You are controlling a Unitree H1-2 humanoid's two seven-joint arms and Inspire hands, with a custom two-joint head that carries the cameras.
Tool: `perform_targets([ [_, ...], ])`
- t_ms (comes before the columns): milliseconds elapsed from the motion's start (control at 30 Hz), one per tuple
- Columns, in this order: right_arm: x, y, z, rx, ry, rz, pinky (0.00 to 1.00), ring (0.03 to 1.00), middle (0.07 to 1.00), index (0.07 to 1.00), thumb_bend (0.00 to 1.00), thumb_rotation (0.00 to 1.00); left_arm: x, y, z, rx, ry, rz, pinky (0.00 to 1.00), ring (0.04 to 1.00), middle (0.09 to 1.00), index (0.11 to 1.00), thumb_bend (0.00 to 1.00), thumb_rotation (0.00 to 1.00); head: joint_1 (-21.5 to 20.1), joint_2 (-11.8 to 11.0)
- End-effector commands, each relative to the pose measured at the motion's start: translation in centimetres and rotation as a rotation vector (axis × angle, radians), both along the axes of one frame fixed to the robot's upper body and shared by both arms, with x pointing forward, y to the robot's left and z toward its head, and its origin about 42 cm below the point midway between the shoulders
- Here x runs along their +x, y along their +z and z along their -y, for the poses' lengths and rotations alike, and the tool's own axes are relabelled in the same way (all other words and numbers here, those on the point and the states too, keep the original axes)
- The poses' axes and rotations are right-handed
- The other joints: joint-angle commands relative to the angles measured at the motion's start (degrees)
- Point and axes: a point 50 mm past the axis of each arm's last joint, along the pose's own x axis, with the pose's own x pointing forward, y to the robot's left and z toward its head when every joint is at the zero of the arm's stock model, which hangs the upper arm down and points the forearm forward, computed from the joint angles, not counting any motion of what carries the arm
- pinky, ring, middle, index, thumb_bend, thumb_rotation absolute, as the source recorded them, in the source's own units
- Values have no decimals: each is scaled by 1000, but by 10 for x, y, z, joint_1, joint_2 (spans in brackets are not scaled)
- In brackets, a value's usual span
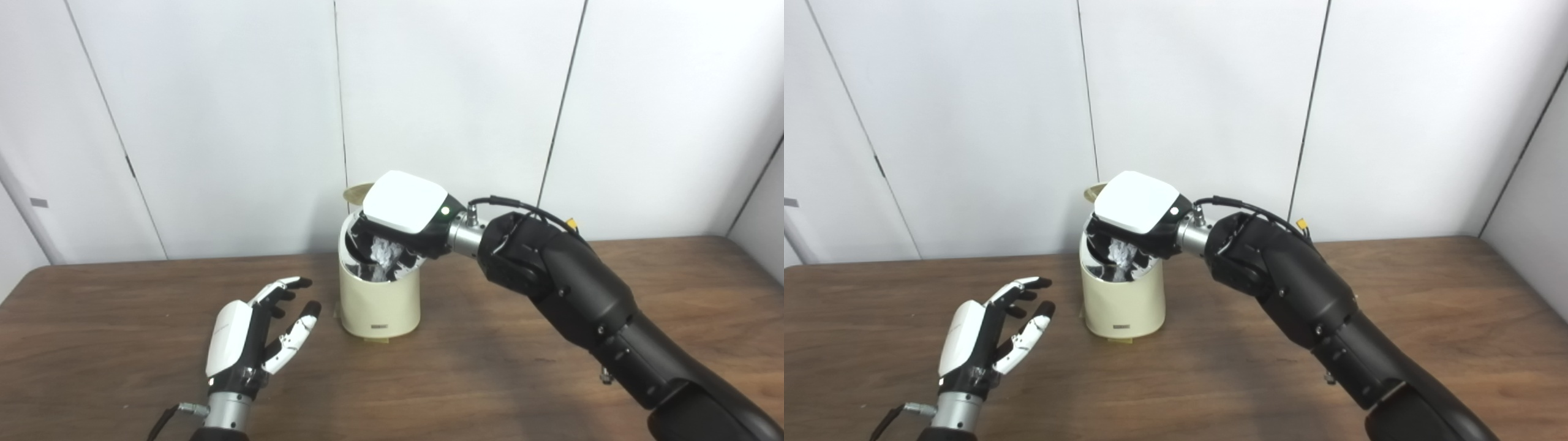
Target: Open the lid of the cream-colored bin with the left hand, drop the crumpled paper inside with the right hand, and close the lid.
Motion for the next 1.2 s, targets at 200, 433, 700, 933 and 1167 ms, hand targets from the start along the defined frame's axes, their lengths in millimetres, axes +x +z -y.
perform_targets([
  [200, 6, 36, -1, 82, 45, 109, 324, 452, 562, 429, 493, 0, 7, 19, 5, 1, -10, 64, 626, 740, 784, 772, 566, 896, -1, -1],
  [433, 6, 37, 0, 110, 32, 89, 326, 457, 585, 471, 491, 0, 7, 19, 5, 0, -9, 62, 626, 742, 784, 772, 565, 888, 0, -1],
  [700, 5, 38, -1, 113, 30, 84, 409, 449, 558, 465, 513, 0, 7, 18, 6, -7, -12, 69, 621, 734, 779, 768, 558, 882, 0, -1],
  [933, 3, 37, -3, 106, 24, 85, 424, 459, 554, 467, 514, 0, 7, 18, 5, 2, -11, 64, 620, 736, 781, 772, 561, 893, 0, 0],
  [1167, 2, 35, -3, 87, -2, 92, 459, 545, 586, 482, 521, 102, 6, 19, 5, -1, -15, 62, 621, 738, 783, 771, 561, 885, 0, 0],
])
